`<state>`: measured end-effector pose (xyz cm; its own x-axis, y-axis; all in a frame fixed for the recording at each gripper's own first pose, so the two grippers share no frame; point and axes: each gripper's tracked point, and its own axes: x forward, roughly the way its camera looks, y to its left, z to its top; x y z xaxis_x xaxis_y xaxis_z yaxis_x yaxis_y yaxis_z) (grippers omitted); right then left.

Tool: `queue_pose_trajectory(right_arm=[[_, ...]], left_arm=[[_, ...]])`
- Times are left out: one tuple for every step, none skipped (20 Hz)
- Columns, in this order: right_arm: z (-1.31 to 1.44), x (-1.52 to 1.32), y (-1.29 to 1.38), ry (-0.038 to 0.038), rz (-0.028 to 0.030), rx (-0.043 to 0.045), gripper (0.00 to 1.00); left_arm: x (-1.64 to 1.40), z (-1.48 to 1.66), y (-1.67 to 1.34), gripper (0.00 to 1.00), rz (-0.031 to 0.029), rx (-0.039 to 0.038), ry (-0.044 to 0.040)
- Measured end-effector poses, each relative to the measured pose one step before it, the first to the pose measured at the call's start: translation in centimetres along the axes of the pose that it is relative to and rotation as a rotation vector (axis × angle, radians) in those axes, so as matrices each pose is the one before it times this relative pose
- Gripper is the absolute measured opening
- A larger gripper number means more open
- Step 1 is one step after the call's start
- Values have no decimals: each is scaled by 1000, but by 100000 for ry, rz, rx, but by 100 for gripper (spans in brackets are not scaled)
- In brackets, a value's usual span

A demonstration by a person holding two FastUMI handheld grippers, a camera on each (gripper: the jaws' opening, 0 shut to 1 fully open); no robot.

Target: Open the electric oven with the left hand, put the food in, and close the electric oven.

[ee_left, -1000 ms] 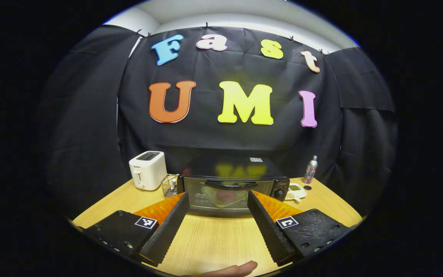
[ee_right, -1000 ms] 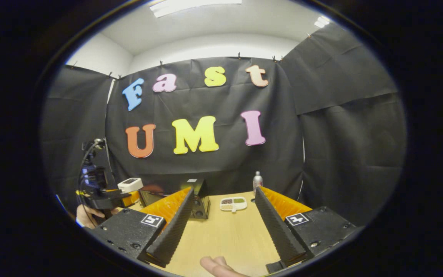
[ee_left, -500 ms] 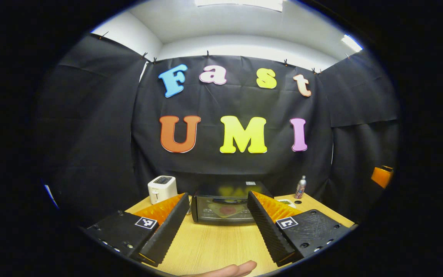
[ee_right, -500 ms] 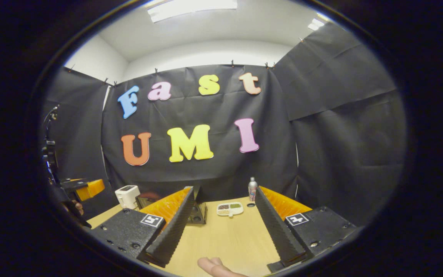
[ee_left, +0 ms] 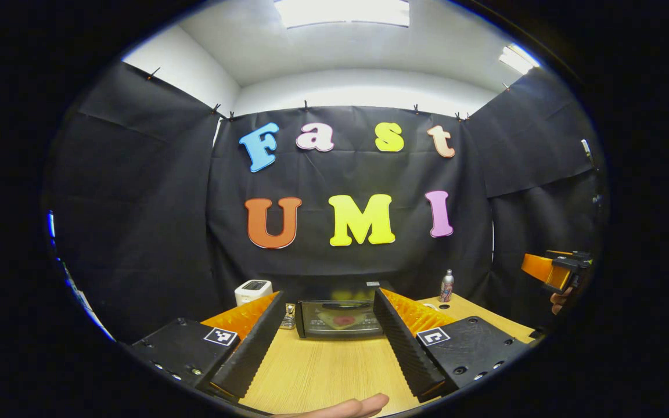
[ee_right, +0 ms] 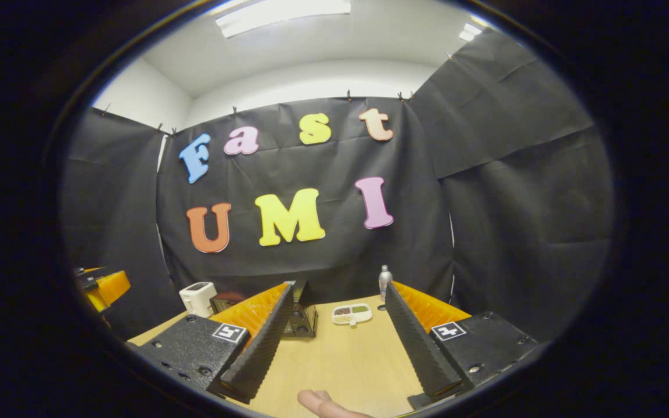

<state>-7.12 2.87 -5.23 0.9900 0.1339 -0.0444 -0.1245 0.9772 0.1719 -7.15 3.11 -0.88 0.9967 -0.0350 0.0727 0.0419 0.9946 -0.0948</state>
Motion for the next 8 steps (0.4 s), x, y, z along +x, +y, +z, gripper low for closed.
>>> queue_pose_trajectory(right_arm=[[37, -165, 102, 174, 490, -512, 96], [59, -83, 167, -181, 706, -486, 96], [138, -65, 162, -423, 643, -432, 96], [162, -129, 122, -522, 556, -555, 96], [87, -29, 47, -426, 312, -602, 100], [98, -87, 115, -312, 384, -722, 96], [81, -107, 186, -333, 490, -981, 96], [127, -78, 108, -516, 326, -1292, 96]], left_arm=[[-76, -138, -274, 96, -418, -116, 545], [-15, -148, -167, 96, -315, -86, 430], [31, -118, -134, 96, -316, 160, 394], [98, -159, -49, 96, -72, 387, 640], [173, -301, 38, 96, 322, 534, 653], [120, -102, 184, 96, 843, 441, 374], [-27, 81, 70, 96, 511, 375, 66], [48, -29, -46, 96, 10, 140, 303]])
